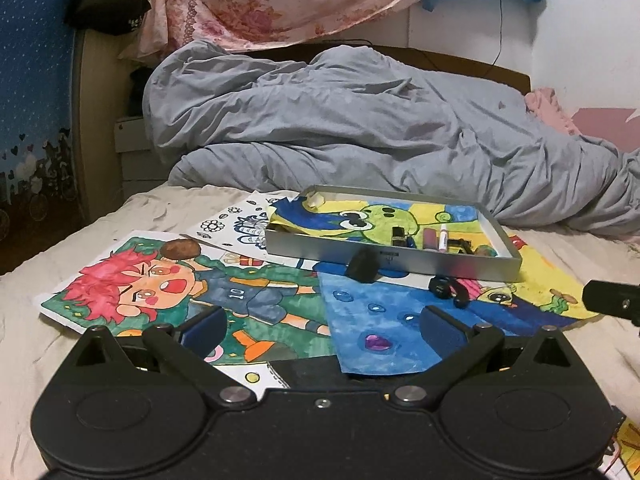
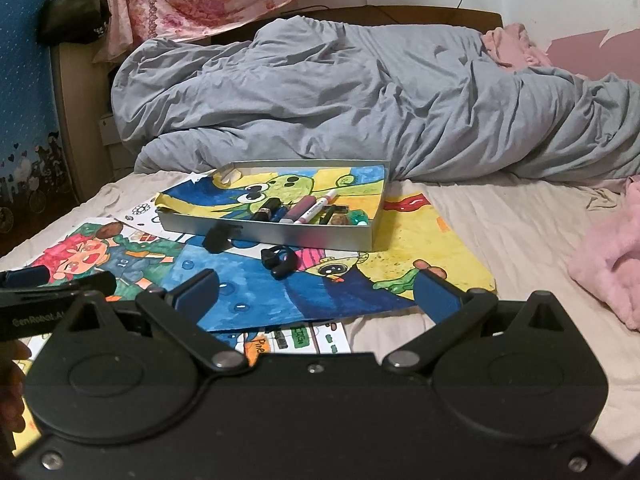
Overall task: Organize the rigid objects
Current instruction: 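Withdraw both tools from the tray, then move both tools toward the black earbud and small black cap beside the tray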
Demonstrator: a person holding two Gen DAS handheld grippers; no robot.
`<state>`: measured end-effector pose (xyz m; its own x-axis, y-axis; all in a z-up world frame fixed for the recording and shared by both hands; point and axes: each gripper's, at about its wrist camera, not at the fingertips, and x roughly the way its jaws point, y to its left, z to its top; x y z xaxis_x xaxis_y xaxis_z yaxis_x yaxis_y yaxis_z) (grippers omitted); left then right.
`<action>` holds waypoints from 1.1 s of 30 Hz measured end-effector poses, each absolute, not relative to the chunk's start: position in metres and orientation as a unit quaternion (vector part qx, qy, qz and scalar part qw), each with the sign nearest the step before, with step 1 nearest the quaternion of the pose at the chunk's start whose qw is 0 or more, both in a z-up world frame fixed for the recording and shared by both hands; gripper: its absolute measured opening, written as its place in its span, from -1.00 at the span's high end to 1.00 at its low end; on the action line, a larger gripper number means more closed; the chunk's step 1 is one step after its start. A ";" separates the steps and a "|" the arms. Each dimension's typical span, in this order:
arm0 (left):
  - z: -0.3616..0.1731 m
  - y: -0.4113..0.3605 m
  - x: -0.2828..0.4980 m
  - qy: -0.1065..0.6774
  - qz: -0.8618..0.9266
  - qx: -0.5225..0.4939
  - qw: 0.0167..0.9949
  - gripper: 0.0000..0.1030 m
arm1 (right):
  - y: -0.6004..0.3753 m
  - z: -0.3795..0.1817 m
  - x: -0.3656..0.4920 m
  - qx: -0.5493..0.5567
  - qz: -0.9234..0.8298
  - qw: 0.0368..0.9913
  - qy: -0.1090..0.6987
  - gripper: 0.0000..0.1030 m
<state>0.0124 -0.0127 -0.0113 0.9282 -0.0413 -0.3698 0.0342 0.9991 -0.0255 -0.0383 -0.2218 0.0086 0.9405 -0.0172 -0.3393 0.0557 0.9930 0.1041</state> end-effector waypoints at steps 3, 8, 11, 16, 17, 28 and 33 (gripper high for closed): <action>-0.008 -0.012 0.012 0.182 -0.023 -0.017 0.983 -0.98 | -0.222 0.008 -0.037 0.058 -0.018 0.983 0.173 -0.99; -0.005 -0.009 0.012 0.179 -0.024 -0.036 0.983 -0.98 | -0.221 0.008 -0.034 0.062 -0.017 0.982 0.175 -0.99; -0.004 -0.007 0.013 0.178 -0.023 -0.044 0.983 -0.98 | -0.221 0.009 -0.031 0.068 -0.019 0.982 0.176 -0.99; -0.002 -0.006 0.013 0.175 -0.024 -0.050 0.983 -0.98 | -0.220 0.009 -0.027 0.080 -0.022 0.981 0.175 -0.99; -0.001 -0.006 0.013 0.175 -0.024 -0.051 0.983 -0.98 | -0.220 0.009 -0.026 0.082 -0.021 0.981 0.175 -0.99; 0.004 -0.009 0.017 0.173 -0.023 -0.053 0.983 -0.98 | -0.218 0.012 -0.013 0.087 -0.014 0.981 0.172 -0.99; 0.006 -0.012 0.033 0.178 -0.026 -0.057 0.982 -0.98 | -0.220 0.013 0.002 0.084 -0.006 0.980 0.178 -0.99</action>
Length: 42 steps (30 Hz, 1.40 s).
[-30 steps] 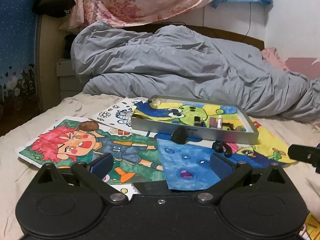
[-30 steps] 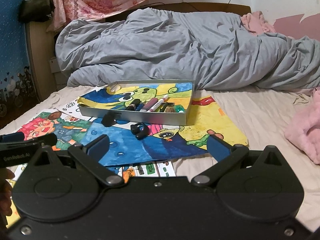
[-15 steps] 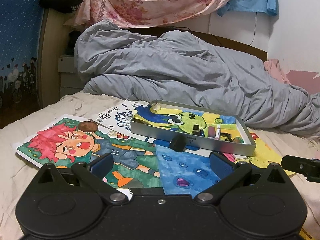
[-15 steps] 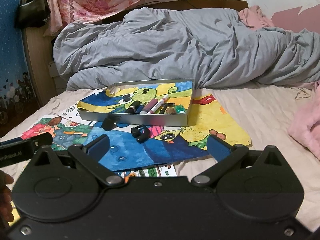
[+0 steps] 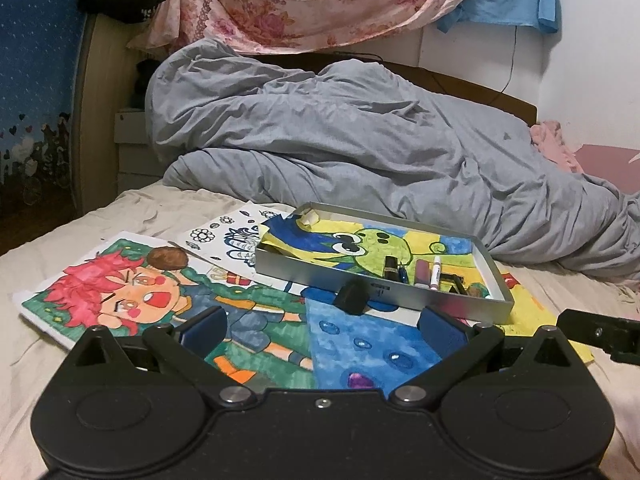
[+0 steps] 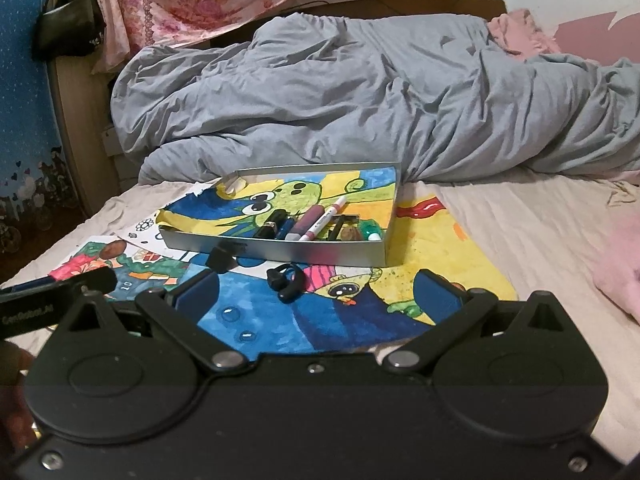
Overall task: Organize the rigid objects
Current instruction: 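Move both tools toward the black earbud and small black cap beside the tray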
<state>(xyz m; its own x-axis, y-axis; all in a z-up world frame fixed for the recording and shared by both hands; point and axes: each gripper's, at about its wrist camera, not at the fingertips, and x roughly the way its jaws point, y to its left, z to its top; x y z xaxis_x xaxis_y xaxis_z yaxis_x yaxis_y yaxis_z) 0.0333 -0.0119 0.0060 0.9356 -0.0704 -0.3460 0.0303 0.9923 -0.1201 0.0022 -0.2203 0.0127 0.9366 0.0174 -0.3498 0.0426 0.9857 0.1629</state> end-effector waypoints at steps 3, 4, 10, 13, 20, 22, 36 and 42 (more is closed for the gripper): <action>0.005 -0.015 0.050 0.183 -0.033 -0.052 0.981 -0.98 | -0.222 0.010 0.017 0.076 -0.004 0.979 0.187 -0.99; 0.005 -0.016 0.056 0.185 -0.036 -0.052 0.981 -0.98 | -0.222 0.009 0.024 0.071 -0.003 0.979 0.190 -0.99; -0.005 -0.021 0.093 0.200 -0.053 -0.047 0.977 -0.98 | -0.224 -0.001 0.062 0.050 0.006 0.977 0.208 -0.99; -0.011 -0.022 0.113 0.210 -0.061 -0.044 0.975 -0.98 | -0.223 -0.010 0.082 0.038 0.012 0.975 0.218 -0.99; -0.024 -0.017 0.166 0.236 -0.083 -0.047 0.967 -0.98 | -0.214 -0.030 0.127 0.002 0.056 0.967 0.249 -0.99; -0.029 -0.015 0.183 0.247 -0.096 -0.051 0.963 -0.98 | -0.207 -0.032 0.136 -0.023 0.050 0.966 0.252 -0.99; -0.048 -0.033 0.229 0.279 -0.133 -0.005 0.951 -0.98 | -0.192 -0.046 0.180 -0.029 0.086 0.954 0.285 -0.98; -0.054 -0.040 0.235 0.294 -0.151 0.017 0.944 -0.85 | -0.192 -0.050 0.184 -0.030 0.092 0.950 0.296 -0.75</action>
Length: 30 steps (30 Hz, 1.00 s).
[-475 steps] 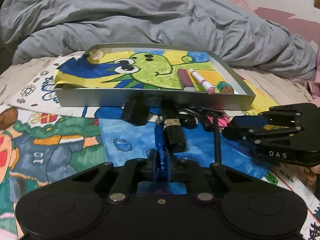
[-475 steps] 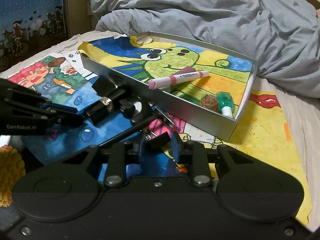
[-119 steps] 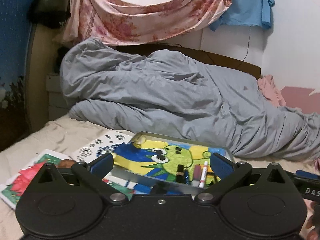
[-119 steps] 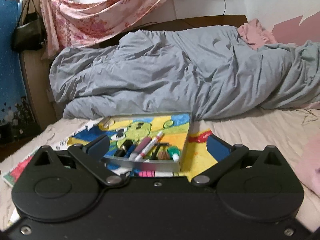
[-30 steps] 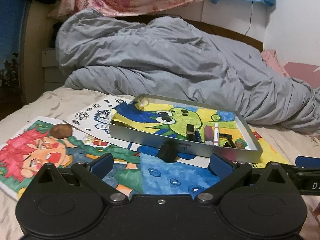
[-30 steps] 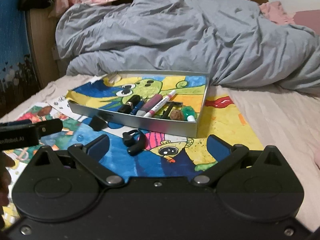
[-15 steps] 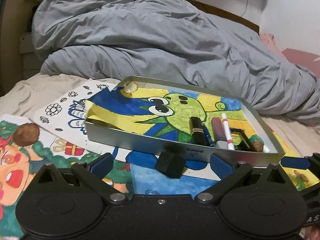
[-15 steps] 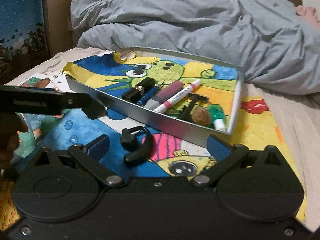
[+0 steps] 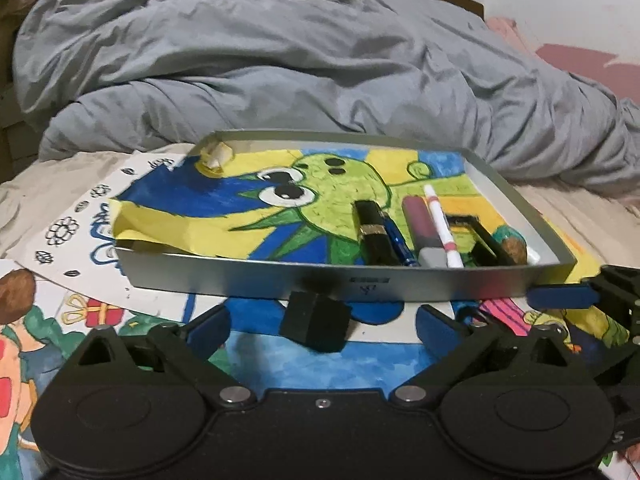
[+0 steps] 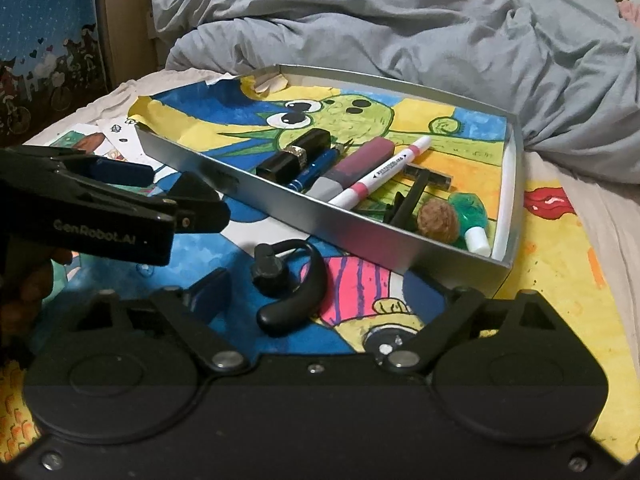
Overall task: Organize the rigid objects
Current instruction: 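Move both tools toward the black earbud and small black cap beside the tray, then grasp the small black cap with the left tool while the right tool grasps the black earbud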
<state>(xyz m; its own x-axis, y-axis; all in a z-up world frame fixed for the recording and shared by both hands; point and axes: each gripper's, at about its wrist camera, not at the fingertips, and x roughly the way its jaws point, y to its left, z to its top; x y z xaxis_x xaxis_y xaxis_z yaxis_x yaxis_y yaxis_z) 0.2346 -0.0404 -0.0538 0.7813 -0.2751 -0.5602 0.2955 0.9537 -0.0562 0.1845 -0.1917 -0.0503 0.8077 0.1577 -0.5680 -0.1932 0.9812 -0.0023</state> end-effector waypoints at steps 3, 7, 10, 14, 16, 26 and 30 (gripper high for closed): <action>-0.056 -0.041 0.237 0.301 -0.157 0.014 0.940 -0.70 | -0.191 -0.050 0.184 -0.030 0.098 0.950 0.295 -0.56; -0.057 -0.042 0.239 0.309 -0.166 0.014 0.936 -0.55 | -0.191 -0.049 0.183 -0.031 0.105 0.950 0.291 -0.31; -0.058 -0.045 0.240 0.311 -0.164 0.023 0.936 -0.49 | -0.189 -0.048 0.182 -0.033 0.111 0.950 0.290 -0.22; -0.057 -0.043 0.244 0.313 -0.160 0.012 0.936 -0.32 | -0.190 -0.047 0.181 -0.033 0.115 0.950 0.288 -0.04; -0.057 -0.041 0.246 0.313 -0.156 0.008 0.937 -0.25 | -0.190 -0.047 0.181 -0.033 0.115 0.950 0.287 0.00; -0.057 -0.045 0.241 0.311 -0.160 0.022 0.937 0.18 | -0.188 -0.047 0.179 -0.034 0.120 0.950 0.287 0.32; -0.058 -0.048 0.237 0.310 -0.164 0.030 0.936 0.20 | -0.186 -0.047 0.179 -0.038 0.119 0.950 0.287 0.35</action>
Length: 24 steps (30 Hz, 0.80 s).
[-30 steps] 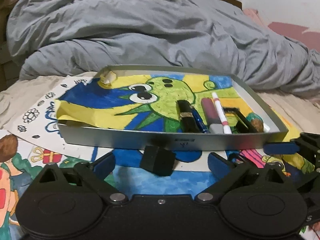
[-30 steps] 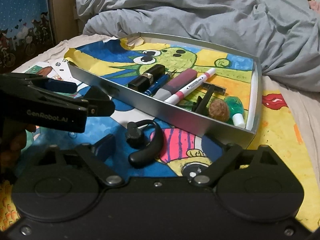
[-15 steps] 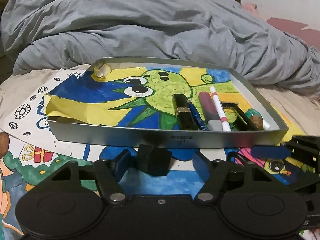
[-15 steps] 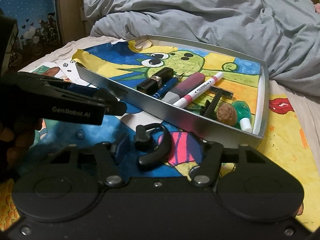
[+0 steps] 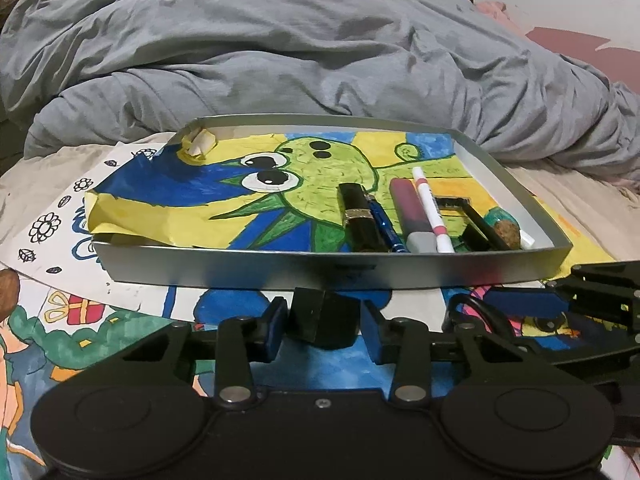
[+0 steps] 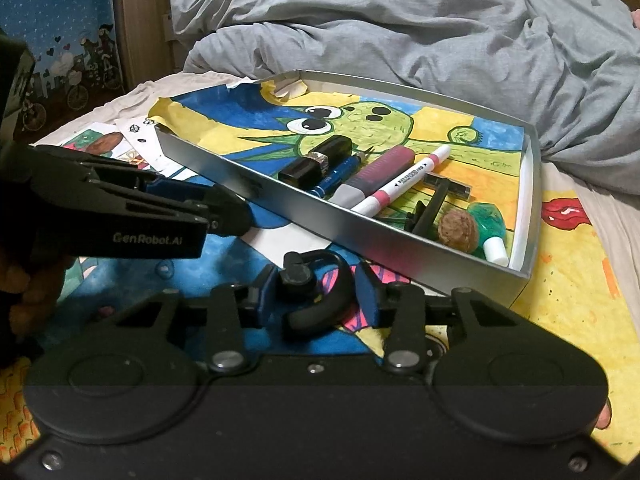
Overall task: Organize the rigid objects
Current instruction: 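Grasp the small black cap with the left tool while the right tool grasps the black earbud, then lift the cap and earbud and carry them over the tray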
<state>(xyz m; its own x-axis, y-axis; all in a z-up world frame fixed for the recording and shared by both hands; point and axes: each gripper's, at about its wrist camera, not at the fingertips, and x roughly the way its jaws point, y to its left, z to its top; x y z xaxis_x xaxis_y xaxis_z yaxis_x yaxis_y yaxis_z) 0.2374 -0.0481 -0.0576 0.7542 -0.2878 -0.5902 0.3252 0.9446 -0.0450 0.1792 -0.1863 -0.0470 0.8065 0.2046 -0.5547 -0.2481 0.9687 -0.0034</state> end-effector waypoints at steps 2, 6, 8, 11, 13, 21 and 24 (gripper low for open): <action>-0.058 -0.050 0.235 0.309 -0.165 0.035 0.936 0.21 | -0.186 -0.047 0.179 -0.039 0.120 0.949 0.288 0.35; -0.058 -0.050 0.231 0.310 -0.171 0.029 0.935 0.22 | -0.187 -0.046 0.179 -0.042 0.128 0.947 0.291 0.36; -0.057 -0.049 0.226 0.310 -0.170 0.022 0.935 0.22 | -0.187 -0.044 0.176 -0.046 0.134 0.945 0.295 0.36; -0.056 -0.049 0.218 0.313 -0.170 0.015 0.934 0.23 | -0.187 -0.041 0.169 -0.054 0.138 0.942 0.300 0.36; -0.055 -0.049 0.211 0.316 -0.171 0.008 0.933 0.23 | -0.189 -0.039 0.164 -0.053 0.138 0.941 0.305 0.36; -0.046 -0.048 0.181 0.308 -0.160 -0.019 0.937 0.24 | -0.203 -0.020 0.142 -0.044 0.133 0.948 0.286 0.37; -0.040 -0.049 0.177 0.303 -0.154 -0.025 0.940 0.24 | -0.206 -0.011 0.137 -0.041 0.135 0.951 0.275 0.37</action>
